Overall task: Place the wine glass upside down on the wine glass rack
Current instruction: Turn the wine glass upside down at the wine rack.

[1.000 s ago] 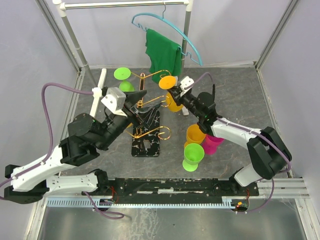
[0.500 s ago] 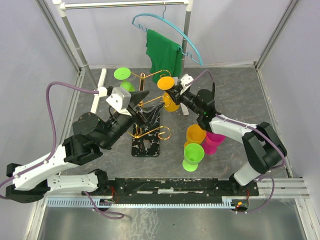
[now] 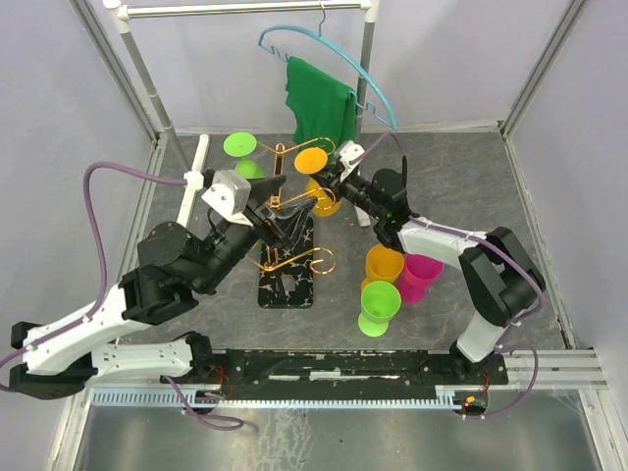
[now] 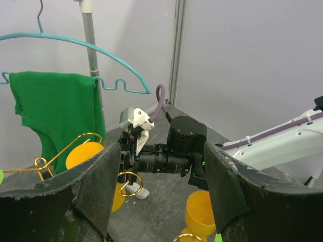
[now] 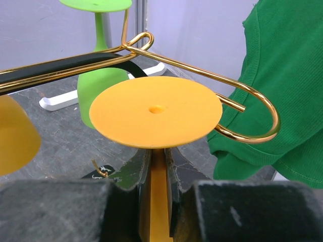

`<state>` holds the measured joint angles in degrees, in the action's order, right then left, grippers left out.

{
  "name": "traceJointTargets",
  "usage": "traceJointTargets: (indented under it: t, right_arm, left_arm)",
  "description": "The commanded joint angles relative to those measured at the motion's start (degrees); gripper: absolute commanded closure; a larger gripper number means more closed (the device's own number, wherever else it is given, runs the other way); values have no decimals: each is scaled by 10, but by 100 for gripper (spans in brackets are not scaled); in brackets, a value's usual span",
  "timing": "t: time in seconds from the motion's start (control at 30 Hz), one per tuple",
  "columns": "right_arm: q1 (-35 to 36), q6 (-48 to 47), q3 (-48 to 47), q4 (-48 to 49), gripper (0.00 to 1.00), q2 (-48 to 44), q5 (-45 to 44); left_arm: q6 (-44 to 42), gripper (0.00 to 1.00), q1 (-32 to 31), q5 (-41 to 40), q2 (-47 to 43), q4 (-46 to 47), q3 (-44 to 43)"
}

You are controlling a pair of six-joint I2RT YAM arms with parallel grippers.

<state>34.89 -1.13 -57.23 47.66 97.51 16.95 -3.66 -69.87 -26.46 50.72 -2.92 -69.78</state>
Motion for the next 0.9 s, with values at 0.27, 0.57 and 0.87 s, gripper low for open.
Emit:
traceJointTargets:
  t: [0.27, 0.57, 0.87]
  right_arm:
    - [9, 6, -33, 104, 99, 32, -18]
    - [9, 29, 12, 214, 99, 40, -46]
    - [9, 37, -29, 194, 99, 69, -43]
  left_arm:
    - [-27, 26, 0, -18, -7, 22, 3]
    - [-30, 26, 0, -24, -9, 25, 7]
    - [-29, 26, 0, -24, -10, 23, 6]
